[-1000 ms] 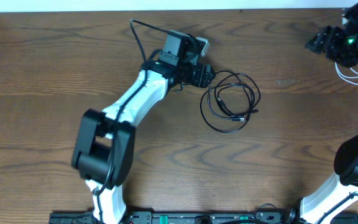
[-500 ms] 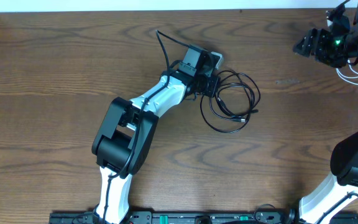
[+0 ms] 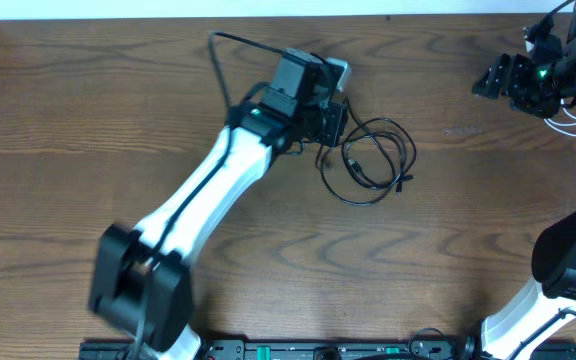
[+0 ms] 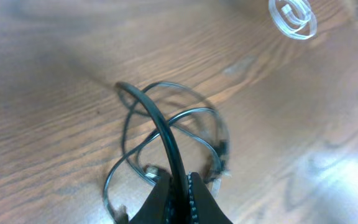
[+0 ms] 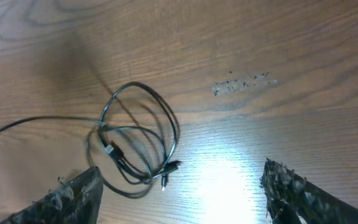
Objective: Untangle cables
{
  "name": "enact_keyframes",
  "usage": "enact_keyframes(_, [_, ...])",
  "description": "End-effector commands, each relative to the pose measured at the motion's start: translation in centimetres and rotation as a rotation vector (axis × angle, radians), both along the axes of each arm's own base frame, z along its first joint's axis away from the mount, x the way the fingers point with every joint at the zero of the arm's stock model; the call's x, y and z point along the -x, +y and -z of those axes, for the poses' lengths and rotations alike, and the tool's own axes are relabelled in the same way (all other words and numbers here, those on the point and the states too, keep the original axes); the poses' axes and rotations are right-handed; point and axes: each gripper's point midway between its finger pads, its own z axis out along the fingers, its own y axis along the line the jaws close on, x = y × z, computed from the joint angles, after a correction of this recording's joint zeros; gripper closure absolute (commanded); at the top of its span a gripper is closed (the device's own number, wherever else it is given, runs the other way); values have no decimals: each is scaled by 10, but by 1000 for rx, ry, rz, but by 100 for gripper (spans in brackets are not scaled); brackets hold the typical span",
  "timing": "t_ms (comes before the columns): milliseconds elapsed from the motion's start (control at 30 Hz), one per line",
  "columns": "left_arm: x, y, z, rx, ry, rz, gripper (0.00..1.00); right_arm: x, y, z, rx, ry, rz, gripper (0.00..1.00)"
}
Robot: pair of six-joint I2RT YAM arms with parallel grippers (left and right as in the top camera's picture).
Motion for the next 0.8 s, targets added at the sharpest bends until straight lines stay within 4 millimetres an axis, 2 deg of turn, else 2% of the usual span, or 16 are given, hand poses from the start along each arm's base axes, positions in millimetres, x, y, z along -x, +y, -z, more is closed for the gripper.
enact_keyframes(0, [15, 6, -45, 51, -53, 12, 92, 1, 5, 1, 9, 5, -21, 21])
enact_keyframes(300, [40, 15, -150, 205, -274, 28, 93, 3, 17, 2, 2, 14, -48, 21])
enact_keyframes(500, [63, 22, -212, 319, -403, 40, 93, 3, 40, 0, -19, 6, -117, 22])
enact_keyframes(533, [68, 26, -231, 355, -448, 33, 93, 3, 49, -1, -37, 2, -136, 22])
enact_keyframes(600, [72, 34, -254, 399, -502, 16, 92, 3, 62, -4, -74, -10, -164, 22])
enact_keyframes(767, [76, 68, -327, 603, -642, -90, 93, 2, 104, -21, -205, -95, -324, 22])
